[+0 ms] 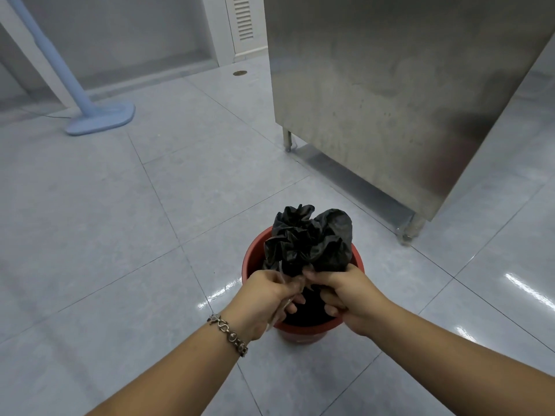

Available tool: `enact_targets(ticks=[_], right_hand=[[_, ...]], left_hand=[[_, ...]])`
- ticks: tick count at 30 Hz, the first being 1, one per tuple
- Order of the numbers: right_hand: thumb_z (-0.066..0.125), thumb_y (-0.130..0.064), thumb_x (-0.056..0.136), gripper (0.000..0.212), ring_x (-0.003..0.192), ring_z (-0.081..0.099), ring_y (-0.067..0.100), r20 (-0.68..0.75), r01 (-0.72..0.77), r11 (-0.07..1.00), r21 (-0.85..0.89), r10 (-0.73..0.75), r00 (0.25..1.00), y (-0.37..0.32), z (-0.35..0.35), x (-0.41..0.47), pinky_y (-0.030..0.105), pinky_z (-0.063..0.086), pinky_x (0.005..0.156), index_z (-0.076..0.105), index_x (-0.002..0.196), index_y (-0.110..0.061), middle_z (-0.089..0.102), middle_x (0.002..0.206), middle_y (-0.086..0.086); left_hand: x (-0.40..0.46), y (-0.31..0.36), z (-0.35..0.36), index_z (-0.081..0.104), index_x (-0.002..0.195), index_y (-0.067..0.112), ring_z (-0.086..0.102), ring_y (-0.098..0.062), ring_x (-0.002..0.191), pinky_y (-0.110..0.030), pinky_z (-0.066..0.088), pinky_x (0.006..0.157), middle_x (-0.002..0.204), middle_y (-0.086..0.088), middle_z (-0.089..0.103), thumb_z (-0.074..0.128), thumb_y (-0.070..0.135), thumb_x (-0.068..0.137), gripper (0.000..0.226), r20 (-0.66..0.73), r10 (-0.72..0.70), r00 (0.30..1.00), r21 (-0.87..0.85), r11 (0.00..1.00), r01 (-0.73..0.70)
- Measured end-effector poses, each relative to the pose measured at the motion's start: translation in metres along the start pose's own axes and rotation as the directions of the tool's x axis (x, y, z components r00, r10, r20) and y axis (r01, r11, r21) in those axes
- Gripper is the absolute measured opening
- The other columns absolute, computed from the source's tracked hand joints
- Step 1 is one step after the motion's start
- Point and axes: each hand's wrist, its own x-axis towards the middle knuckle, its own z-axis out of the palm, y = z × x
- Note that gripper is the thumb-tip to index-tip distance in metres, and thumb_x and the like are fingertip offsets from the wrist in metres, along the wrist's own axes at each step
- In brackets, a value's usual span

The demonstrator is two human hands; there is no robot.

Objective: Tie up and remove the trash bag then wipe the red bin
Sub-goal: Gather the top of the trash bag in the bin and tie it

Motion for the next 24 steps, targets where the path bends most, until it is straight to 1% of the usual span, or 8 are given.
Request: enact_targets(ticks=[4, 9, 12, 15, 17, 19, 22, 24], right_hand=[[0.057, -0.004, 0.089, 0.016, 0.03, 0.022, 0.005, 0.037, -0.059, 0.98, 0.189, 0.053, 0.998, 0.004, 0.002, 0.004, 0.017, 0.019, 0.033, 0.056, 0.074, -0.01, 0.042, 0.055, 0.003], [0.039, 0.003, 0.091, 0.022, 0.027, 0.021, 0.004, 0.049, -0.099, 0.944, 0.316, 0.087, 0.995, -0.001, 0.004, 0.003, 0.014, 0.018, 0.032, 0.06, 0.086, -0.003, 0.061, 0.053, 0.001], [0.032, 0.006, 0.091, 0.028, 0.025, 0.022, 0.003, 0.03, -0.055, 0.929, 0.367, 0.047, 0.998, -0.002, 0.005, 0.006, 0.013, 0.019, 0.03, 0.056, 0.08, -0.002, 0.067, 0.06, 0.003], [0.029, 0.001, 0.088, 0.027, 0.025, 0.022, 0.004, 0.112, -0.114, 0.907, 0.406, 0.075, 0.991, 0.0, 0.002, 0.008, 0.013, 0.019, 0.029, 0.051, 0.073, -0.004, 0.06, 0.062, 0.003], [0.032, -0.006, 0.079, 0.021, 0.027, 0.023, 0.006, 0.225, -0.192, 0.905, 0.379, 0.111, 0.968, -0.003, -0.001, 0.007, 0.014, 0.02, 0.032, 0.051, 0.07, -0.006, 0.051, 0.061, 0.002], [0.034, -0.007, 0.07, 0.02, 0.031, 0.024, 0.007, 0.29, -0.229, 0.922, 0.313, 0.137, 0.947, -0.007, -0.005, 0.008, 0.016, 0.023, 0.035, 0.053, 0.065, -0.008, 0.044, 0.058, 0.0], [0.04, 0.008, 0.078, 0.03, 0.038, 0.029, 0.007, 0.282, -0.175, 0.971, 0.16, 0.125, 0.951, -0.009, -0.009, 0.012, 0.018, 0.028, 0.039, 0.057, 0.065, -0.012, 0.046, 0.056, -0.002], [0.05, 0.017, 0.079, 0.028, 0.042, 0.033, 0.007, 0.275, -0.098, 0.995, 0.028, 0.086, 0.958, -0.008, -0.009, 0.012, 0.018, 0.03, 0.042, 0.06, 0.075, -0.009, 0.052, 0.056, 0.0]], left_hand=[[0.001, 0.001, -0.004, 0.064, 0.089, 0.007, 0.051, -0.008, 0.046, -0.018, 0.037, 0.042, 0.067, -0.007, 0.062, 0.064, 0.015, 0.088, 0.009, 0.071, 0.054, 0.996, -0.002, 0.999, -0.054], [0.003, 0.002, -0.004, 0.066, 0.089, 0.01, 0.051, -0.007, 0.047, -0.015, 0.038, 0.042, 0.066, -0.006, 0.061, 0.065, 0.01, 0.086, 0.003, 0.117, 0.044, 0.992, -0.068, 0.997, -0.037], [0.008, 0.007, -0.004, 0.066, 0.084, 0.011, 0.051, -0.005, 0.046, -0.013, 0.037, 0.041, 0.066, -0.005, 0.061, 0.066, 0.008, 0.085, 0.003, 0.127, 0.031, 0.991, -0.073, 0.997, -0.022], [0.013, 0.01, -0.006, 0.067, 0.08, 0.011, 0.053, -0.005, 0.046, -0.012, 0.039, 0.04, 0.065, -0.004, 0.062, 0.065, 0.002, 0.083, 0.01, 0.194, -0.002, 0.981, -0.047, 0.999, 0.011], [0.015, 0.01, -0.006, 0.07, 0.084, 0.009, 0.055, -0.005, 0.047, -0.013, 0.041, 0.041, 0.069, -0.006, 0.063, 0.064, -0.002, 0.082, 0.013, 0.222, -0.007, 0.975, -0.027, 1.0, 0.013], [0.018, 0.009, -0.006, 0.069, 0.097, 0.004, 0.055, -0.006, 0.047, -0.014, 0.04, 0.043, 0.075, -0.007, 0.064, 0.065, -0.007, 0.08, 0.021, 0.195, 0.017, 0.981, -0.007, 1.0, -0.016], [0.021, 0.007, -0.007, 0.065, 0.096, 0.003, 0.056, -0.008, 0.047, -0.015, 0.039, 0.041, 0.07, -0.007, 0.06, 0.066, -0.01, 0.077, 0.023, 0.146, 0.046, 0.988, 0.013, 0.999, -0.048], [0.023, 0.006, -0.008, 0.064, 0.094, 0.0, 0.056, -0.01, 0.048, -0.015, 0.039, 0.04, 0.066, -0.009, 0.059, 0.064, -0.013, 0.077, 0.021, 0.147, 0.053, 0.988, 0.012, 0.998, -0.055]])
